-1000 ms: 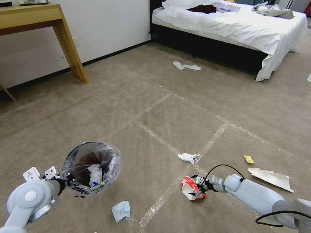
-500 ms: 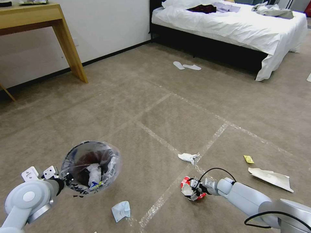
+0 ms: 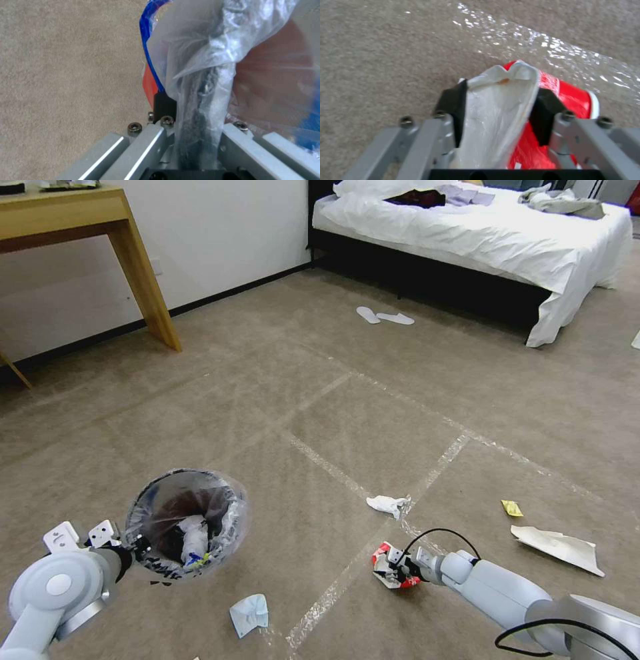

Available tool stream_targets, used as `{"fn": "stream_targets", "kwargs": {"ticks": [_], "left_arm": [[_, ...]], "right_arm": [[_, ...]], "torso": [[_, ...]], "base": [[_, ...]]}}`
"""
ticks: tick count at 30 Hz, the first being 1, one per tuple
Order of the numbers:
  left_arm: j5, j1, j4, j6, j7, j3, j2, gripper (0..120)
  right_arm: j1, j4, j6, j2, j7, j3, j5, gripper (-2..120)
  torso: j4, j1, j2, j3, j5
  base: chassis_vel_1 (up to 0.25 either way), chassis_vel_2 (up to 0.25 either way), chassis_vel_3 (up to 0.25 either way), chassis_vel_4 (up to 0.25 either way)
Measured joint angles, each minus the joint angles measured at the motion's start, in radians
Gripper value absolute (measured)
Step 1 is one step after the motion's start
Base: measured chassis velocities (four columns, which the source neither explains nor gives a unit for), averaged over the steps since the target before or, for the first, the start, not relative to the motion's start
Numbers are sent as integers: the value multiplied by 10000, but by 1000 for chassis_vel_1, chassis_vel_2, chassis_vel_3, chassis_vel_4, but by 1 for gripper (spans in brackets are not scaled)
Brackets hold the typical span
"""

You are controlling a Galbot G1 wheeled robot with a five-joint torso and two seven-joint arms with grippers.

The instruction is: Pick up the trash bin and place the garbage on the floor into it.

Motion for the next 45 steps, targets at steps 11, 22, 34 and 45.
{"fn": "stream_targets", "kwargs": {"ticks": [11, 22, 34, 45], "left_arm": [[-22, -35, 14, -21, 2, 17, 119, 0], [-29, -37, 9, -23, 15, 29, 148, 0], [-158, -141, -44, -23, -4, 130, 264, 0], [-184, -380, 401, -9, 65, 289, 343, 0]], "right_arm": [[-133, 494, -56, -328, 242, 197, 232, 0], [-402, 982, -14, -579, 324, 896, 367, 0], [-165, 4623, 1612, -1419, 838, 4526, 476, 0], [249, 9975, 1547, -1902, 2049, 6453, 2153, 0]], "torso": [[1, 0, 0, 0, 0], [-3, 0, 0, 0, 0], [-1, 0, -1, 1, -2], [0, 0, 0, 0, -2]], "base": [[0, 0, 0, 0], [0, 0, 0, 0], [0, 0, 0, 0], [0, 0, 0, 0]]}}
